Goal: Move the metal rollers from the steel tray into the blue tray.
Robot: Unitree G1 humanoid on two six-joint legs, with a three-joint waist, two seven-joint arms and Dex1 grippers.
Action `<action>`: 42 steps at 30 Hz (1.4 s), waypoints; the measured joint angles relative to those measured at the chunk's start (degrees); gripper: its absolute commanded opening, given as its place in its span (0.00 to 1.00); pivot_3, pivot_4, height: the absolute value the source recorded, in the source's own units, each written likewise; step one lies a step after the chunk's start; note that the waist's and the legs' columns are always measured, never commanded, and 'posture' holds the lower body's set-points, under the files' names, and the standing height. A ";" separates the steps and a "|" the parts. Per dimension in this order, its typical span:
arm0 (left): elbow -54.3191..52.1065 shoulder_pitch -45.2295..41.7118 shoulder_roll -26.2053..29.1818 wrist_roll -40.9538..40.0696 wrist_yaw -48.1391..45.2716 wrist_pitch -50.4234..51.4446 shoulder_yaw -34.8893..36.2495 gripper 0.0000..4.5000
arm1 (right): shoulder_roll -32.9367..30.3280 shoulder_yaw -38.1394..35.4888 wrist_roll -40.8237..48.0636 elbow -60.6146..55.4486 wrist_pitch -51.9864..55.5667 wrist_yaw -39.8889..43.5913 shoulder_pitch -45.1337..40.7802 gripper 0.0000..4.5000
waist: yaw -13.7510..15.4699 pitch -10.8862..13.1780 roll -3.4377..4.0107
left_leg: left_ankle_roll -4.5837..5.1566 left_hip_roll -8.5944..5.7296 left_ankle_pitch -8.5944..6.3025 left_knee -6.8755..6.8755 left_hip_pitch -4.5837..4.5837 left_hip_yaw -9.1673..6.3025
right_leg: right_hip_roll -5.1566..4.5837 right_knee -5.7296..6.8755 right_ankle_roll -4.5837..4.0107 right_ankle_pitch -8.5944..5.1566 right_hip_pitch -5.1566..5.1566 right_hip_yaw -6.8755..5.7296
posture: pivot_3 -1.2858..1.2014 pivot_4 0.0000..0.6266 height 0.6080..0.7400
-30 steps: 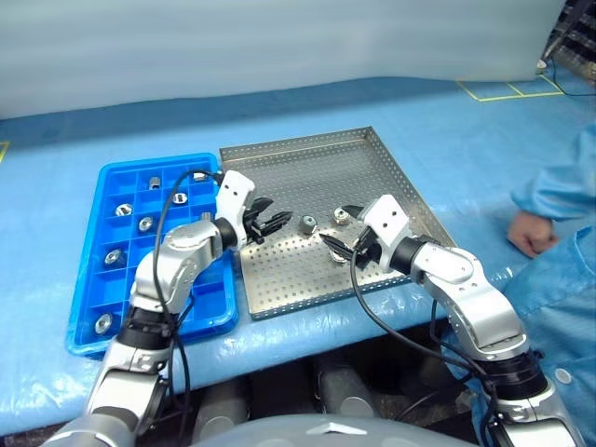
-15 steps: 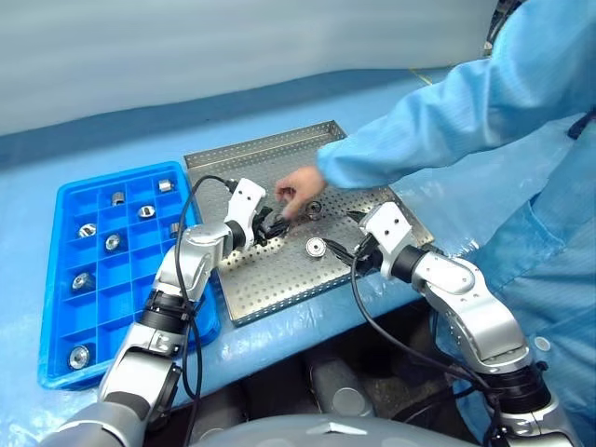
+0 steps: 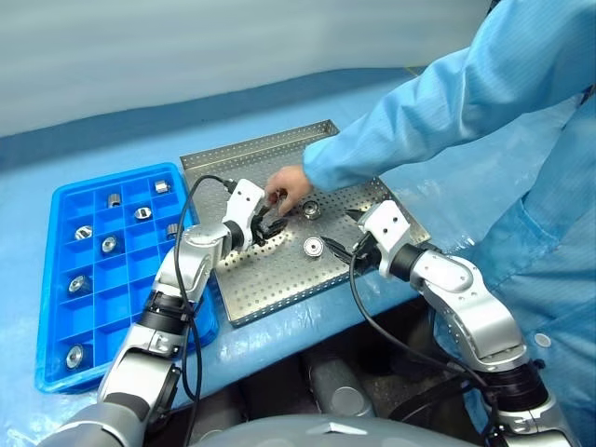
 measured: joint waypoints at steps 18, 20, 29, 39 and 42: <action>0.00 0.88 0.22 0.82 3.10 -1.27 4.65 0.65 | 0.79 0.09 -0.88 0.81 -0.11 0.34 -1.10 0.83 | 0.46 0.01 0.00 | 0.01 -0.01 -0.01 -0.03 -0.02 -0.01 | -0.02 -0.02 0.05 0.03 -0.02 0.00 | 0.41 0.24 1.00; 0.00 0.95 0.21 0.83 2.95 -1.27 4.56 0.65 | 0.79 0.09 -0.92 0.82 -0.11 0.35 -1.10 0.83 | 0.54 0.01 0.00 | 0.01 -0.01 -0.01 -0.03 -0.02 -0.01 | -0.02 -0.02 0.05 0.03 -0.02 0.00 | 0.41 0.24 1.00; -2.39 1.56 2.19 -0.12 -0.74 0.78 3.80 0.65 | 0.77 0.07 -0.97 0.83 -0.07 0.46 -1.08 0.83 | 0.46 0.03 0.01 | 0.01 0.00 -0.01 -0.06 -0.03 0.01 | -0.01 -0.01 0.04 0.03 -0.05 0.01 | 0.41 0.24 1.00; -23.75 5.32 20.42 -7.66 -21.80 9.38 -4.28 0.65 | 0.76 0.05 -1.01 0.87 -0.06 0.52 -0.99 0.83 | 0.64 0.12 0.11 | 0.00 0.15 -0.01 -0.19 -0.02 0.02 | -0.05 0.00 -0.36 -0.28 -0.11 0.03 | 0.41 0.24 1.00; -24.06 6.77 22.06 -7.22 -23.16 9.08 -5.99 0.65 | 0.78 0.05 -1.03 0.89 -0.06 0.52 -0.98 0.83 | 0.83 0.13 0.10 | 0.01 0.17 -0.01 -0.18 -0.02 0.03 | -0.05 0.00 -0.37 -0.29 -0.12 0.02 | 0.41 0.24 1.00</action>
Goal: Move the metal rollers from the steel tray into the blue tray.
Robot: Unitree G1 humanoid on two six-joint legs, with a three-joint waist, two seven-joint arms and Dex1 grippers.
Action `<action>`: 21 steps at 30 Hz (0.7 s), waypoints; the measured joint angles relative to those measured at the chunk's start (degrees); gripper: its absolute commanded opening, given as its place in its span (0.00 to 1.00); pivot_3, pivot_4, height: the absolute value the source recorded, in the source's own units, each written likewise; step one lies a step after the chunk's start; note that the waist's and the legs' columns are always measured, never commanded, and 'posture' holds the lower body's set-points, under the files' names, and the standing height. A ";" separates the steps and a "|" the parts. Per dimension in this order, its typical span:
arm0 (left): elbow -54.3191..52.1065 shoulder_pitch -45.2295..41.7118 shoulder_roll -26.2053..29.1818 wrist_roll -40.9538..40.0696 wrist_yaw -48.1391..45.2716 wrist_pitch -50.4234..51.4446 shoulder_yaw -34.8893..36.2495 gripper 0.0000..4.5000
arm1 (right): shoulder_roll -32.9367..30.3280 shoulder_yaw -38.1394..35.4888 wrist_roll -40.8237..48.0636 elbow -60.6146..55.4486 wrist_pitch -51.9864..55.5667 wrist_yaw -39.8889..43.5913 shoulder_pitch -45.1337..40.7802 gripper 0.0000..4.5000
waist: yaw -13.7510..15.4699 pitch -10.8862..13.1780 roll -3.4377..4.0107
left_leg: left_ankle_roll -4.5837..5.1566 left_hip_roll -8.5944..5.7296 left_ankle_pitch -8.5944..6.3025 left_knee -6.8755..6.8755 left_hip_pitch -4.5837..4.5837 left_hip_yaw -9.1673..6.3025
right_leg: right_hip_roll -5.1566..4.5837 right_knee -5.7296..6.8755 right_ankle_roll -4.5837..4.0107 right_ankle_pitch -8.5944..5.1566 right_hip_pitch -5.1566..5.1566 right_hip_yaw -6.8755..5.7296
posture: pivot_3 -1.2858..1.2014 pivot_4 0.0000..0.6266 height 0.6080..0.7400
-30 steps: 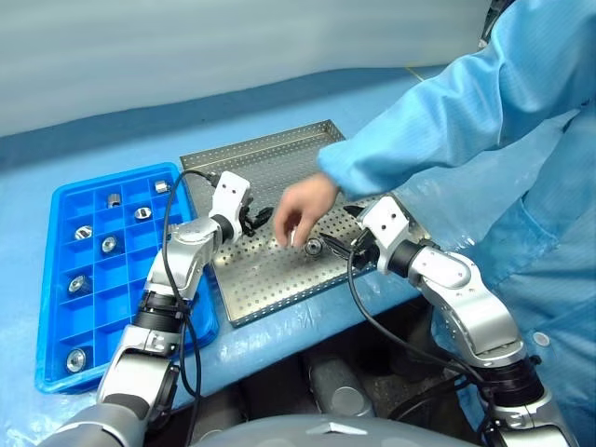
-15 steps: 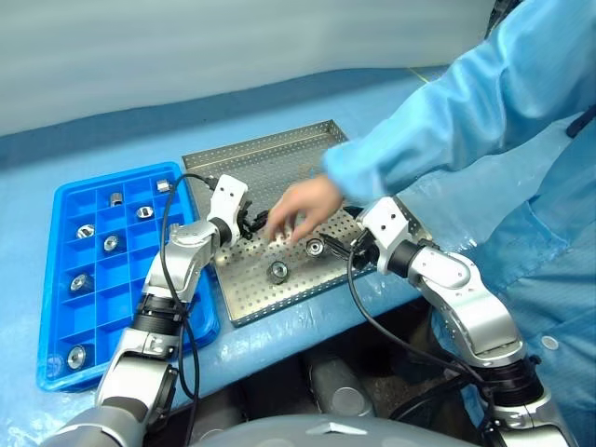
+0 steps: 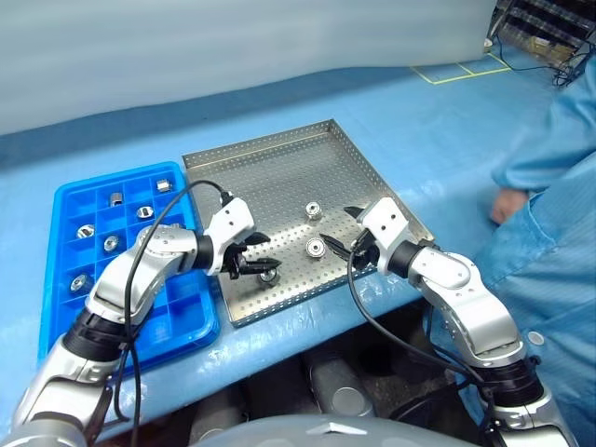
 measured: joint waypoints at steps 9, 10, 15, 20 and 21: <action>1.87 0.45 -0.87 4.78 1.35 -2.02 -5.64 0.65 | 0.07 0.36 -0.01 0.04 0.00 0.66 -0.13 0.83 | 0.64 0.00 0.00 | 0.00 -0.04 0.00 0.00 0.01 0.01 | 0.01 0.00 0.00 -0.01 0.00 0.00 | 0.42 0.24 1.00; 2.38 0.47 -1.08 5.35 1.49 -2.42 -5.99 0.65 | 0.08 0.50 -0.01 0.05 0.02 0.73 -0.12 0.83 | 0.65 0.00 0.00 | 0.00 -0.04 0.00 0.00 0.00 0.00 | 0.02 0.00 0.00 -0.01 0.00 -0.01 | 0.42 0.24 1.00; 4.25 0.83 -1.88 7.51 2.07 -2.92 -8.30 0.44 | 0.34 0.80 0.01 0.05 0.05 1.02 -0.10 0.83 | 0.62 0.00 0.00 | 0.00 -0.05 0.00 0.00 0.02 0.02 | 0.02 0.01 0.00 -0.01 0.00 0.00 | 0.41 0.24 1.00; 4.51 0.82 -2.74 8.23 2.61 -3.16 -8.22 0.35 | 0.32 1.71 1.43 -0.21 0.77 3.08 0.58 0.83 | 0.73 0.00 0.00 | 0.00 -0.02 0.00 0.00 0.05 0.00 | 0.02 0.01 0.00 -0.01 0.04 -0.01 | 0.41 0.24 1.00; 4.62 0.82 -3.13 8.42 2.84 -3.27 -8.22 0.35 | 0.29 2.30 2.18 -0.46 1.08 4.02 1.22 0.83 | 0.78 0.00 0.00 | 0.00 -0.02 0.00 0.00 0.05 -0.01 | 0.02 0.01 0.00 -0.01 0.04 0.00 | 0.41 0.24 1.00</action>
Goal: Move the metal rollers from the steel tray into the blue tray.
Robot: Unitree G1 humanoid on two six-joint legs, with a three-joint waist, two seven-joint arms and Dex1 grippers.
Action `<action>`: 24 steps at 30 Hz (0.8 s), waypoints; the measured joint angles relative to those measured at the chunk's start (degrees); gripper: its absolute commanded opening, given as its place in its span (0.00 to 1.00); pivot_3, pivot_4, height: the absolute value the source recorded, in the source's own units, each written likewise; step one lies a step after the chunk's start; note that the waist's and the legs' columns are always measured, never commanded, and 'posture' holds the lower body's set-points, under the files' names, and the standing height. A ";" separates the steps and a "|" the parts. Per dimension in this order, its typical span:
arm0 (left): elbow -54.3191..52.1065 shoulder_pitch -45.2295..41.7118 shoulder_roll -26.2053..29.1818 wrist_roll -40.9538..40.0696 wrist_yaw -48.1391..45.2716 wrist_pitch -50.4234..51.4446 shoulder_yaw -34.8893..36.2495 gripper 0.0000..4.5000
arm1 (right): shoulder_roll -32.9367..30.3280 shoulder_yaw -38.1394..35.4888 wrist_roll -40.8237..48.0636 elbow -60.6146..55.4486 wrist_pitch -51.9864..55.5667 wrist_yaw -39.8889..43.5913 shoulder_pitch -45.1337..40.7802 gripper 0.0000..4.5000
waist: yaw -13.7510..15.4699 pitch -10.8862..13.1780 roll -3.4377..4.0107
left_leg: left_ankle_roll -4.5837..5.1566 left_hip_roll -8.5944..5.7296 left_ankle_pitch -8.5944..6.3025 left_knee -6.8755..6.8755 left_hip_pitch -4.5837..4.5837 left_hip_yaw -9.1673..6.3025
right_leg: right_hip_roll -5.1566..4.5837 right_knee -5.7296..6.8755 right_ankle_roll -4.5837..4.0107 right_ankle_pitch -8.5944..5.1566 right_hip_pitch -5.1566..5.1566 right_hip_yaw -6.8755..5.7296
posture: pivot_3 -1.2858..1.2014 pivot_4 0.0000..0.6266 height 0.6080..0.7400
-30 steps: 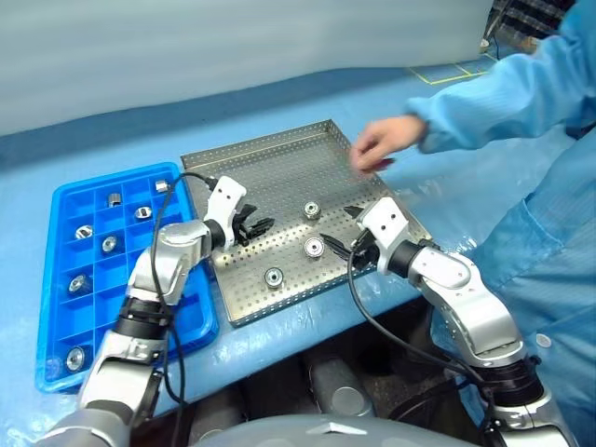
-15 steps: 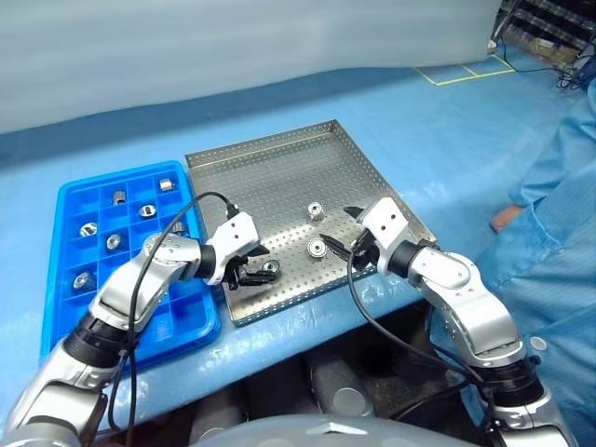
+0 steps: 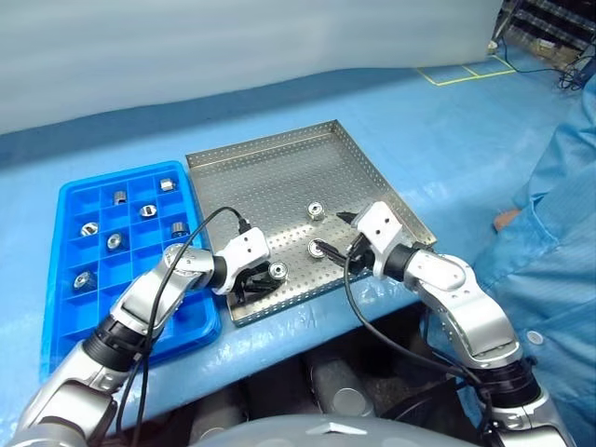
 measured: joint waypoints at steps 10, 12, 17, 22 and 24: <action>0.43 0.62 -2.02 0.13 1.25 -0.60 1.25 0.35 | -0.58 2.25 1.48 -0.17 0.28 3.19 1.00 0.83 | 0.34 0.00 0.00 | 0.00 0.00 0.00 0.03 -0.01 0.02 | 0.00 0.01 0.01 0.00 -0.01 0.00 | 0.41 0.24 1.00; 0.41 1.12 -3.61 -2.15 2.17 -0.35 5.13 0.35 | -0.49 2.22 2.08 -0.44 0.28 3.31 1.27 0.83 | 0.37 0.00 -0.01 | 0.00 0.07 0.00 0.03 -0.03 0.01 | -0.01 0.02 0.01 0.01 -0.03 -0.01 | 0.41 0.24 1.00; -4.23 1.59 -3.97 -8.89 3.78 2.56 16.34 0.35 | 0.08 2.46 6.77 -2.16 0.19 7.07 2.91 0.83 | 0.27 0.02 0.01 | 0.00 0.12 0.00 0.03 -0.03 0.00 | 0.01 0.02 0.02 0.01 -0.03 -0.01 | 0.42 0.24 1.00; -14.87 5.88 -5.78 -11.17 14.56 6.17 31.33 0.35 | 0.03 3.57 6.56 -1.70 -0.35 7.72 2.48 0.83 | 0.45 0.03 0.01 | 0.00 0.15 0.00 0.03 0.00 0.00 | -0.01 0.02 0.04 0.03 -0.01 -0.01 | 0.44 0.24 1.00; -18.72 9.13 -7.68 -11.17 20.59 8.43 38.43 0.35 | 0.97 4.35 6.00 -1.16 -2.22 7.73 1.83 0.83 | 0.59 0.02 0.00 | 0.00 0.13 0.00 0.03 0.04 -0.01 | 0.01 0.03 0.07 0.04 0.03 -0.02 | 0.45 0.24 1.00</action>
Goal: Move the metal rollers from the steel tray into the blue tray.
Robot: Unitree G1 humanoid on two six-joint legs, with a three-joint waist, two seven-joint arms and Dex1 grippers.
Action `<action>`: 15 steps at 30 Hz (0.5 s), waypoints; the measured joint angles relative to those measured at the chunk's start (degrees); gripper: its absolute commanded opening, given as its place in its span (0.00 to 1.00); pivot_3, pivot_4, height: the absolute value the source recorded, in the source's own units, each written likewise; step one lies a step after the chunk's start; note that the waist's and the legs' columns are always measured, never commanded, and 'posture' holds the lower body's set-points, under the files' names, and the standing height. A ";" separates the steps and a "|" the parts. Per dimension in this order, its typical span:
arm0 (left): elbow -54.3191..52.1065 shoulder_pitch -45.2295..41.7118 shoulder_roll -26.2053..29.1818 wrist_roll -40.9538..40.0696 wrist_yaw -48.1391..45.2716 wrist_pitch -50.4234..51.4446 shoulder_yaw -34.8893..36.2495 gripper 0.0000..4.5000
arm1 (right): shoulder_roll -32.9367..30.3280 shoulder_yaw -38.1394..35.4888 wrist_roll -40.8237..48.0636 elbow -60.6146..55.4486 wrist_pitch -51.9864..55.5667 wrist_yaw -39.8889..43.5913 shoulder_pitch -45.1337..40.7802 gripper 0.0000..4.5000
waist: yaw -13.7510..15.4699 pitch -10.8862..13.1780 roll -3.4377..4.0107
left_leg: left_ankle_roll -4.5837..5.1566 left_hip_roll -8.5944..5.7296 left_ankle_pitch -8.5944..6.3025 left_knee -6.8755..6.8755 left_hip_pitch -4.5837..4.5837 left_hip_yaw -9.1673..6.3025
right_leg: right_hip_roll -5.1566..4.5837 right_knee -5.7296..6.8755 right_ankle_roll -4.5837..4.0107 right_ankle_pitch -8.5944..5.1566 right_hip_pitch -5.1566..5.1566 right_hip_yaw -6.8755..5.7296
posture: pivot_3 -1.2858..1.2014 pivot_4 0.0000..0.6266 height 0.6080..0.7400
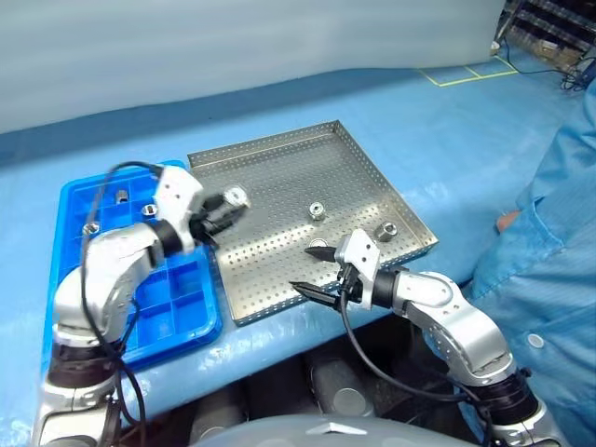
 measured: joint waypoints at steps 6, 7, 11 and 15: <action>-12.20 20.76 2.58 0.38 3.13 5.98 9.22 0.35 | 1.45 1.17 -0.10 2.63 -2.52 1.61 -1.53 0.83 | 2.02 0.10 -0.18 | -0.04 0.05 -0.04 -0.04 -0.06 -0.09 | -0.04 0.01 -0.17 -0.09 -0.08 -0.10 | 0.49 0.24 1.00; -14.05 23.07 2.26 0.39 3.93 6.56 11.73 0.35 | 1.82 1.93 -0.12 3.65 -2.65 2.08 -2.64 0.83 | 2.97 0.11 -0.22 | -0.04 0.06 -0.04 -0.01 -0.05 -0.11 | -0.05 -0.01 -0.20 -0.11 -0.07 -0.14 | 0.49 0.24 1.00; -17.74 27.75 1.69 0.42 5.45 7.35 16.21 0.35 | 2.05 2.82 -0.23 5.55 -3.00 3.44 -5.03 0.83 | 5.99 0.12 -0.22 | -0.04 0.03 -0.03 0.10 0.00 -0.08 | -0.13 -0.02 -0.20 -0.12 0.01 -0.17 | 0.51 0.24 1.00; -17.52 30.06 0.39 0.51 6.51 7.16 16.30 0.35 | 2.21 2.99 -0.35 6.35 -3.09 4.12 -5.76 0.83 | 8.51 0.12 -0.24 | -0.04 0.04 -0.04 0.12 -0.02 -0.04 | -0.12 -0.02 -0.22 -0.12 -0.03 -0.20 | 0.51 0.24 1.00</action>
